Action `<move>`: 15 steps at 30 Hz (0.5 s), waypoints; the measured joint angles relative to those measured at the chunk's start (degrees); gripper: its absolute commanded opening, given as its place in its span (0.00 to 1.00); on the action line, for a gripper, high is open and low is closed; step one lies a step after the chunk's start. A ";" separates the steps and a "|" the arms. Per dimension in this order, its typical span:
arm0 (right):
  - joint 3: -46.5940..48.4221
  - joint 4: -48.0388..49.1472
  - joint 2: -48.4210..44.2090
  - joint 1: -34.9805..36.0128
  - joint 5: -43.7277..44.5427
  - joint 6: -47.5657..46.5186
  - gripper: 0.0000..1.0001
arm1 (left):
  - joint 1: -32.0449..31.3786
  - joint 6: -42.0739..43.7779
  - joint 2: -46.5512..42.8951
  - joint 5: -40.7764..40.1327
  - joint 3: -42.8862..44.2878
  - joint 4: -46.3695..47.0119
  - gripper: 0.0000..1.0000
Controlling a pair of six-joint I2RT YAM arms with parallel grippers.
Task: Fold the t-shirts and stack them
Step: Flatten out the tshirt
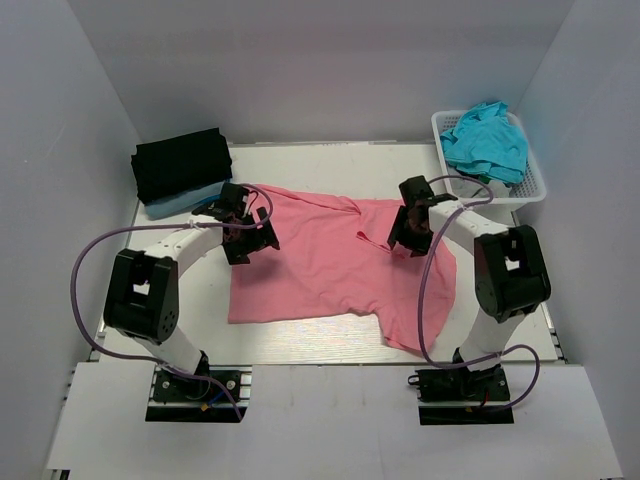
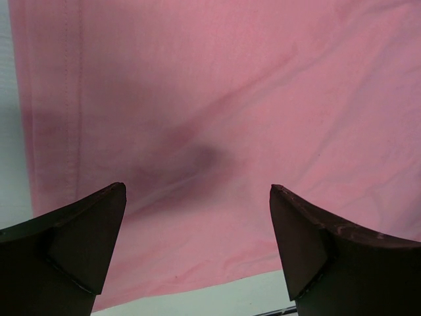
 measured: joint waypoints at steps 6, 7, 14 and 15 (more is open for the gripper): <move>1.62 1.46 3.50 -0.50 -1.27 -0.87 0.00 | 0.00 0.39 0.98 -1.16 -0.02 -1.14 1.00; 1.70 1.51 3.50 -0.52 -1.40 -1.14 0.00 | 0.00 0.42 0.98 -1.31 -0.04 -1.22 1.00; 4.59 1.81 3.37 -0.85 -2.01 -1.49 0.00 | 0.00 0.42 1.09 -1.51 -0.13 -1.36 1.00; 5.05 1.90 3.26 -1.01 -2.08 -1.55 0.00 | 0.00 0.42 1.31 -1.51 -0.13 -1.33 1.00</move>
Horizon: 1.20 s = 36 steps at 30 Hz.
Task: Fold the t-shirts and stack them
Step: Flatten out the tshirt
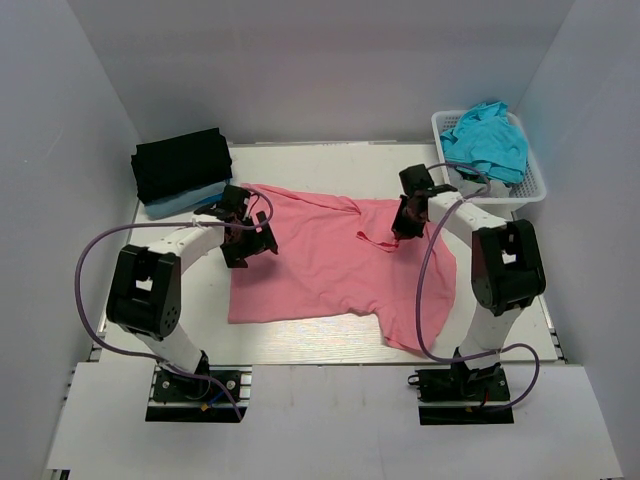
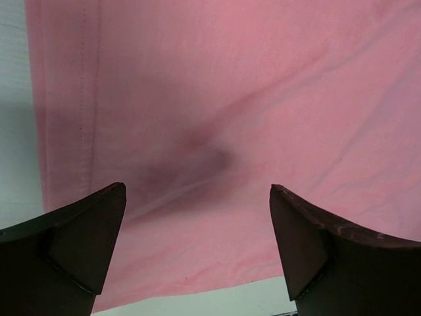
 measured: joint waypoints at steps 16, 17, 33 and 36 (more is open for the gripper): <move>55.36 5.68 30.82 -7.39 4.92 10.45 0.66 | 0.00 1.36 2.58 -1.14 -1.51 -0.24 1.00; 53.72 8.09 30.77 -8.11 5.27 11.76 0.75 | 0.00 1.51 2.58 -1.25 -1.49 -0.37 1.00; 22.99 14.93 3.19 -2.95 -2.69 -1.22 0.90 | 0.00 3.23 -3.15 -3.61 1.18 -2.29 1.00; 8.66 12.94 -8.94 -0.52 -2.62 -1.70 0.90 | 0.00 4.13 -2.38 -5.77 6.47 -2.91 1.00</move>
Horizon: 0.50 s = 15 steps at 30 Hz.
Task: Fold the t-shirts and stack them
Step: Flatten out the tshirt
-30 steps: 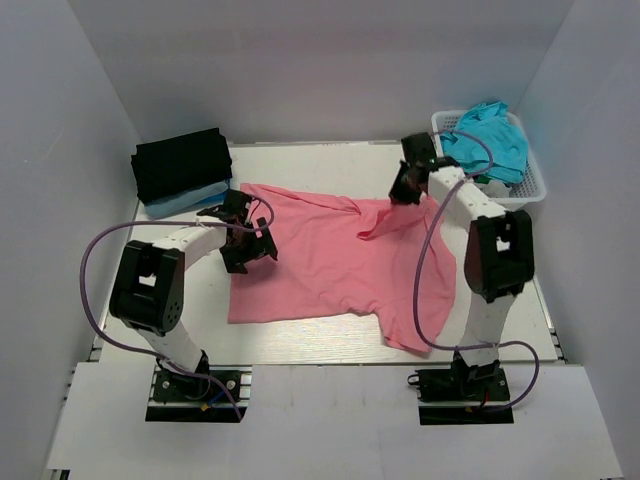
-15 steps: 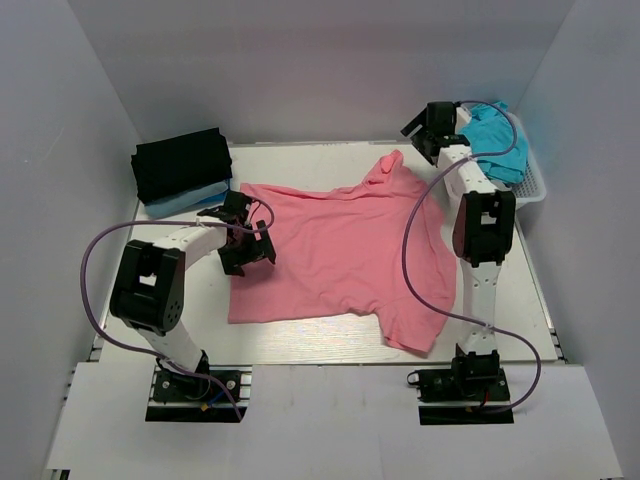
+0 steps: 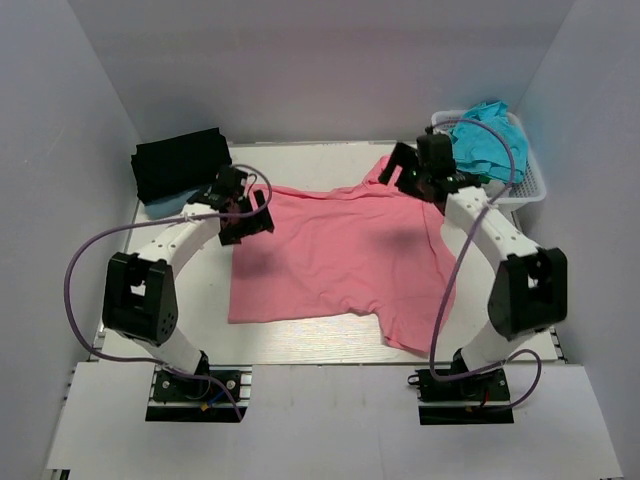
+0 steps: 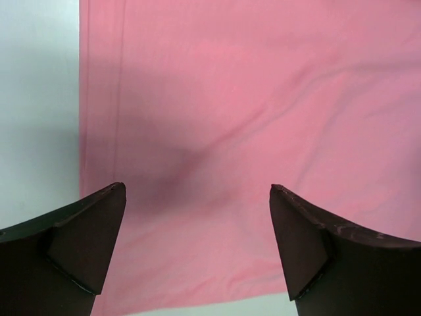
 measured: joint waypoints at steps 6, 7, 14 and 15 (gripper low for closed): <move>-13.49 -5.22 -3.72 -0.98 4.11 -0.90 0.90 | 0.04 1.86 9.70 -2.67 14.27 2.36 1.00; -14.19 -6.23 -2.84 -1.11 4.79 -1.11 0.90 | 0.11 2.03 12.39 -2.93 16.65 2.64 1.00; -11.15 -8.85 6.36 -1.46 8.74 -3.06 0.90 | 0.15 4.61 32.39 -4.61 30.56 4.17 1.00; -9.77 -8.92 7.91 -1.46 9.01 -3.32 0.90 | 0.15 4.90 34.45 -4.59 31.98 4.35 1.00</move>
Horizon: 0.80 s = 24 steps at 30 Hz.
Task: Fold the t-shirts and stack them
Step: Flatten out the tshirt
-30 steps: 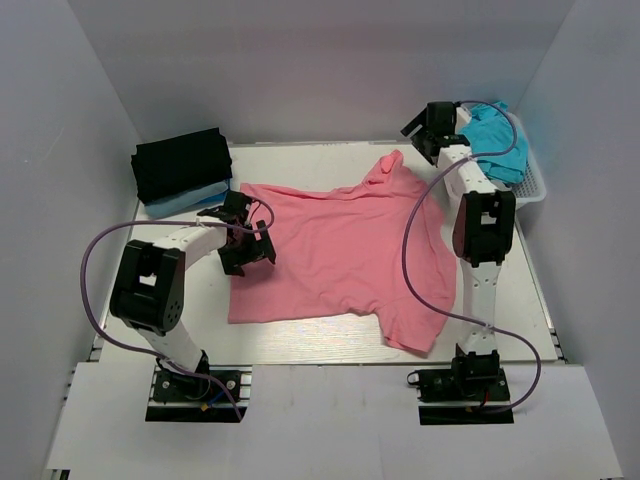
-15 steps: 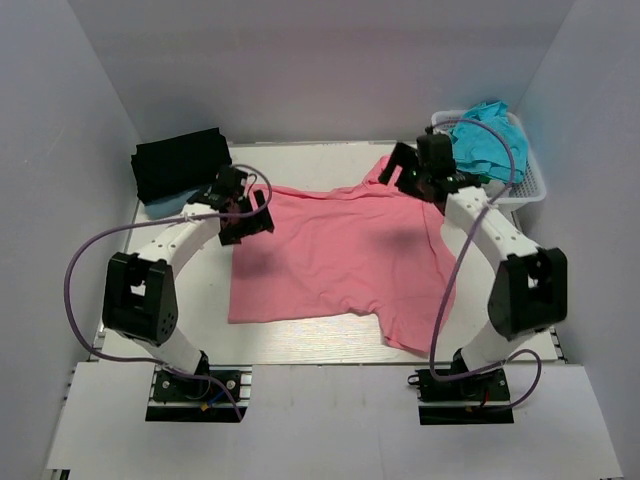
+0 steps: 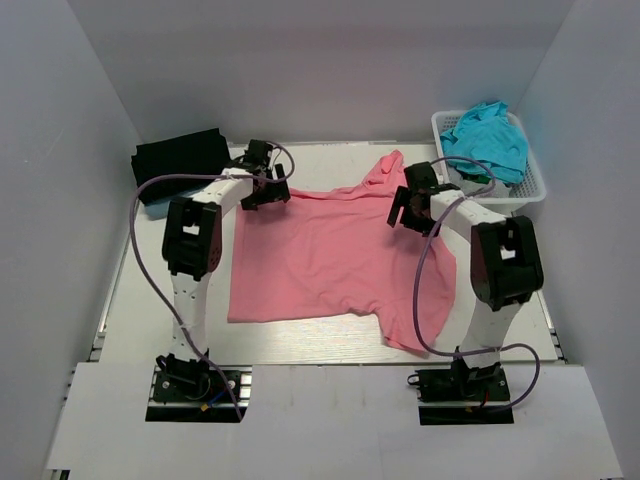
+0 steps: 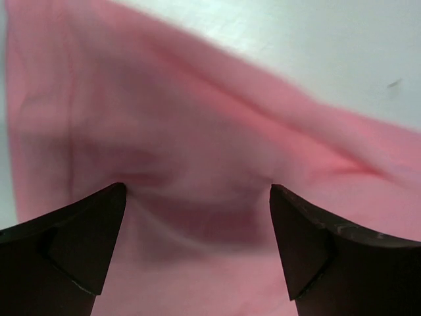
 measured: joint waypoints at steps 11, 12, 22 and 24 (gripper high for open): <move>23.74 -1.84 20.81 -1.05 1.40 -0.13 0.90 | 1.20 -0.85 15.67 -4.61 24.41 -4.26 1.00; 26.82 -3.23 22.77 -1.25 1.53 0.13 0.90 | 1.64 -1.27 16.48 -4.92 25.88 -4.72 1.00; 41.88 -4.76 31.89 -2.95 0.85 0.44 0.90 | 6.71 -2.64 17.97 -3.56 28.44 -4.48 1.00; 41.94 -3.96 31.89 -2.91 -1.27 -2.05 0.90 | 6.80 -1.20 17.94 -2.32 28.44 -4.00 1.00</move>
